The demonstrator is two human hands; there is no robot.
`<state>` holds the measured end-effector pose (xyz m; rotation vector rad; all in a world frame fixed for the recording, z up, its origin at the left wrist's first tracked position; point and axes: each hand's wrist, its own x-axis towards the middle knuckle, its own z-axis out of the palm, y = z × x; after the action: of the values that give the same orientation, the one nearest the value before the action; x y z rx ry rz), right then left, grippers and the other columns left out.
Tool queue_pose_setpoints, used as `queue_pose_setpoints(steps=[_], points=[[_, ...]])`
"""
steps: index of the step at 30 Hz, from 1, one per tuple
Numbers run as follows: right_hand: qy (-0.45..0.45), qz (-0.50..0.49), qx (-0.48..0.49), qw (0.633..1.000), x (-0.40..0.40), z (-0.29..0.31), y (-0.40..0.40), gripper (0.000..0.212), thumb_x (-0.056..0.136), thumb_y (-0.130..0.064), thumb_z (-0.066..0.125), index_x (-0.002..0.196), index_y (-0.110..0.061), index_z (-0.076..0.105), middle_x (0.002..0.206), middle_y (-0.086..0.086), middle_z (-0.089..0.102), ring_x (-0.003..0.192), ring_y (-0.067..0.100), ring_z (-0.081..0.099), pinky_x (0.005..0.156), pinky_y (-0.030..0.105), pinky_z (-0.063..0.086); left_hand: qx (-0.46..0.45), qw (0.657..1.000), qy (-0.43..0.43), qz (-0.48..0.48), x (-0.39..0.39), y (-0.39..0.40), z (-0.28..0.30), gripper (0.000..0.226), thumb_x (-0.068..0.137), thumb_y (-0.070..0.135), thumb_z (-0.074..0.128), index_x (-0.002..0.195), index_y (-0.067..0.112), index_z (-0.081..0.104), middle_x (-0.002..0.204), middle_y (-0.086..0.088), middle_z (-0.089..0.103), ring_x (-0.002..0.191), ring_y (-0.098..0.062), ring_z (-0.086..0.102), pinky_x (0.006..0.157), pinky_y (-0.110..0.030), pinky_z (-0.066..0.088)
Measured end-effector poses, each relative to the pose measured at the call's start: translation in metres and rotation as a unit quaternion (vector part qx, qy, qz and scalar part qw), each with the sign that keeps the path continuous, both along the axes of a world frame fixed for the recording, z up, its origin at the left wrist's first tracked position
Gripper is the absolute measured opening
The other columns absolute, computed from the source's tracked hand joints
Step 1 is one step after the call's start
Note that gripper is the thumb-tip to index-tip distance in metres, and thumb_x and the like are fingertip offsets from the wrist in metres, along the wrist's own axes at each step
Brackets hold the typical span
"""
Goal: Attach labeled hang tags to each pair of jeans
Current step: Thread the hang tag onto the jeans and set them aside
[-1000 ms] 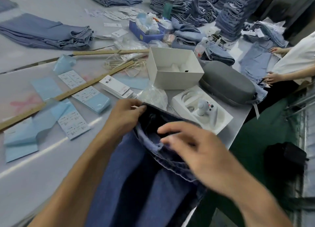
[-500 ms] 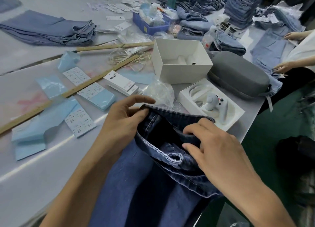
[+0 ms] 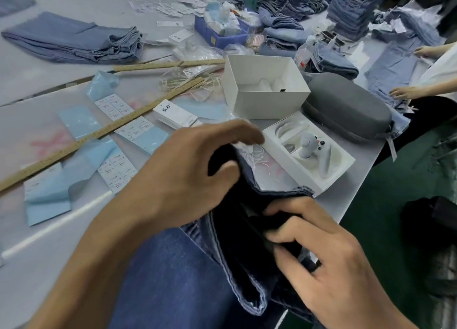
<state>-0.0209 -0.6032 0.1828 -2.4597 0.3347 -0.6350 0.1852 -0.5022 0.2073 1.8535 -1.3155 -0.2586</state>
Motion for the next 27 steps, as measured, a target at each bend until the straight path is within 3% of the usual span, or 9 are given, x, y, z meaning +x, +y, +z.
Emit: queue_pose_setpoints(steps=[4,9,12,17,20,23,25,27], points=[[0.007,-0.003,0.004,1.0,-0.002,0.0,0.002,0.007,0.082,-0.009,0.073,0.08,-0.016,0.069,0.119,-0.015,0.063,0.101,0.005,0.066,0.083,0.01,0.045,0.056,0.998,0.016,-0.02,0.003,-0.008,-0.003,0.022,0.087,0.04,0.06,0.108,0.042,0.065,0.099,0.02,0.072,0.096,-0.004,0.067,0.083,-0.034,0.055],[0.03,-0.026,-0.024,0.999,-0.003,-0.003,-0.003,0.003,0.09,-0.014,0.069,0.09,-0.014,0.066,0.114,-0.011,0.063,0.092,0.008,0.068,0.074,0.027,0.054,0.113,0.992,0.038,0.032,0.001,-0.03,-0.031,0.011,0.094,0.041,0.063,0.104,0.037,0.066,0.097,0.013,0.072,0.095,-0.016,0.066,0.085,-0.039,0.054],[0.051,-0.024,-0.055,0.997,0.001,-0.005,-0.004,0.013,0.087,-0.007,0.073,0.094,-0.014,0.064,0.103,-0.01,0.061,0.081,0.009,0.064,0.066,0.027,0.053,0.122,0.988,0.062,0.072,0.004,-0.045,-0.044,0.009,0.093,0.038,0.063,0.1,0.036,0.068,0.098,0.01,0.071,0.097,-0.019,0.064,0.087,-0.038,0.053],[0.154,-0.018,-0.084,0.984,0.008,-0.007,0.0,0.03,0.093,-0.016,0.065,0.11,-0.033,0.046,0.11,-0.019,0.069,0.081,0.008,0.069,0.063,0.034,0.057,0.178,0.978,0.109,0.004,0.018,-0.064,-0.053,0.002,0.093,0.035,0.068,0.095,0.034,0.069,0.098,0.007,0.071,0.098,-0.018,0.065,0.09,-0.035,0.052],[0.186,-0.014,-0.114,0.976,0.012,-0.006,-0.002,0.033,0.096,-0.023,0.058,0.12,-0.035,0.039,0.113,-0.023,0.066,0.075,0.007,0.064,0.057,0.026,0.051,0.161,0.969,0.174,-0.067,0.024,-0.06,-0.053,0.009,0.095,0.03,0.069,0.103,0.027,0.071,0.094,0.006,0.073,0.091,-0.015,0.068,0.094,-0.041,0.054],[0.215,-0.008,-0.138,0.967,0.016,-0.007,0.0,0.013,0.097,-0.032,0.042,0.108,-0.035,0.035,0.101,-0.018,0.068,0.061,0.011,0.062,0.05,0.028,0.05,0.173,0.95,0.222,-0.132,0.028,-0.051,-0.05,0.027,0.088,0.027,0.078,0.112,0.027,0.066,0.095,0.001,0.075,0.087,-0.016,0.073,0.088,-0.041,0.059],[0.235,-0.009,-0.152,0.96,0.017,-0.007,0.001,0.007,0.097,-0.036,0.032,0.104,-0.035,0.033,0.09,-0.015,0.067,0.056,0.012,0.058,0.046,0.027,0.047,0.206,0.941,0.209,-0.167,0.028,-0.049,-0.048,0.042,0.081,0.023,0.085,0.116,0.03,0.062,0.097,0.004,0.074,0.085,-0.011,0.073,0.081,-0.037,0.062],[0.241,-0.018,-0.141,0.96,0.017,-0.006,0.0,0.012,0.096,-0.037,0.03,0.106,-0.036,0.035,0.093,-0.016,0.068,0.06,0.013,0.059,0.049,0.03,0.048,0.252,0.942,0.136,-0.174,0.022,-0.054,-0.046,0.051,0.075,0.032,0.087,0.117,0.035,0.058,0.095,0.012,0.069,0.084,-0.007,0.069,0.074,-0.03,0.06]])
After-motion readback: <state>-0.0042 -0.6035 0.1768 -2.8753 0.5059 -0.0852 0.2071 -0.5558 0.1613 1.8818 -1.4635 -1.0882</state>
